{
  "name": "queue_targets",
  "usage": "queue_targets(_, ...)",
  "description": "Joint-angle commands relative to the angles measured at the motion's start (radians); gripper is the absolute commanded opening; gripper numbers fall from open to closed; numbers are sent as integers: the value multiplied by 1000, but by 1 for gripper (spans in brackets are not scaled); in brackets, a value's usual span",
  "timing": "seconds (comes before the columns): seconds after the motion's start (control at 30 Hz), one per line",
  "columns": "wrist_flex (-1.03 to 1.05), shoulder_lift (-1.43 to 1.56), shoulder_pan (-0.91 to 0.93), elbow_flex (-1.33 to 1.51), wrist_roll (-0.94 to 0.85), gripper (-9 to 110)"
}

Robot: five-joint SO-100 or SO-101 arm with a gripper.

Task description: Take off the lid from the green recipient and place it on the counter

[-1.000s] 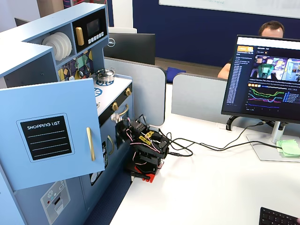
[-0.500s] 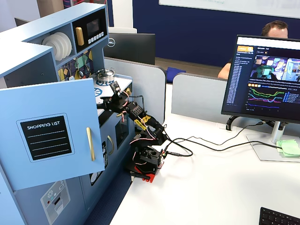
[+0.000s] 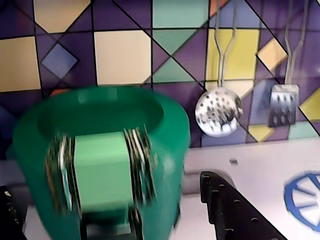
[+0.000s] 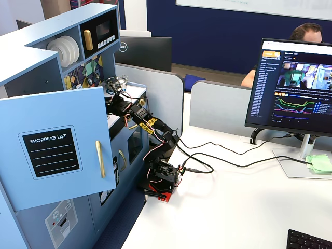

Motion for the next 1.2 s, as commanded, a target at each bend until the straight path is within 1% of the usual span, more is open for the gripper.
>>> queue_targets(0.0,-44,-66,-17,-130,-15,41)
queue_targets(0.3,-46,-153,-57,-219,-9,36)
queue_targets(0.43,-26,-153,-71,-216,-6,30)
queue_targets(0.5,-26,-156,-83,-216,-9,24)
queue_targets(0.63,3,-158,-101,-216,-80,1)
queue_targets(0.87,-31,-163,-114,-227,-58,0)
queue_targets(1.17,-28,-189,-58,-411,-95,0)
